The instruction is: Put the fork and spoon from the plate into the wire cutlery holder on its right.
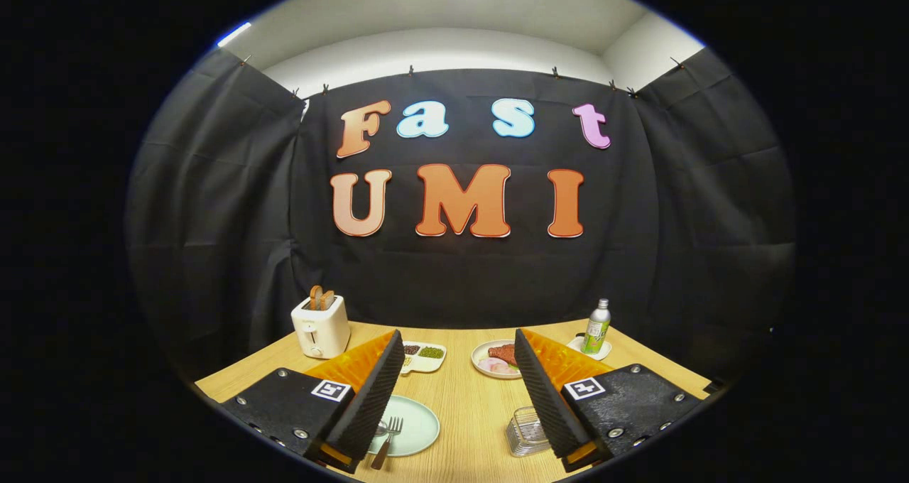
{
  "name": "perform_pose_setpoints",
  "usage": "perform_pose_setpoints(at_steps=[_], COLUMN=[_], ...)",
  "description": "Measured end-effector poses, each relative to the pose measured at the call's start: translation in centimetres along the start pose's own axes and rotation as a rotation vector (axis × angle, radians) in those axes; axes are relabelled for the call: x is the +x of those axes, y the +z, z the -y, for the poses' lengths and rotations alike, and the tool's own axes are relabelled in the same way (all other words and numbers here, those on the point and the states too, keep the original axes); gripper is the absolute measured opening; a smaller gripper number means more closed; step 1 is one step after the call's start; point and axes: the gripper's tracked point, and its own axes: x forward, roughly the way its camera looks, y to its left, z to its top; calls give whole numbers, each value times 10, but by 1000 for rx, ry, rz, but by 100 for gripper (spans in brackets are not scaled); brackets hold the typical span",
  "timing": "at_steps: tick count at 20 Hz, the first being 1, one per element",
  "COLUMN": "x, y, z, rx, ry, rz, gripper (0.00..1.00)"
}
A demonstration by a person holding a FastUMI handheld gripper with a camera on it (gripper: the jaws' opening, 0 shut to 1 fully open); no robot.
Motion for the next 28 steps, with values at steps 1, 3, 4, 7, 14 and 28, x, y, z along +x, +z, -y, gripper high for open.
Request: perform_pose_setpoints(at_steps=[1, 3, 4, 7, 14, 28], x=[3, 10, 13, 19, 25, 9], y=[-6, -19, -27, -47, -119, -242], z=[-3, -11, -17, -35, -65, -105], rx=[-3, -3, -3, -26, -121, -206], ry=[9, 32, 48, 97, 178, 329], rz=[-16, -56, -77, -139, -363, -901], gripper=[93, 93, 94, 93, 93, 75])
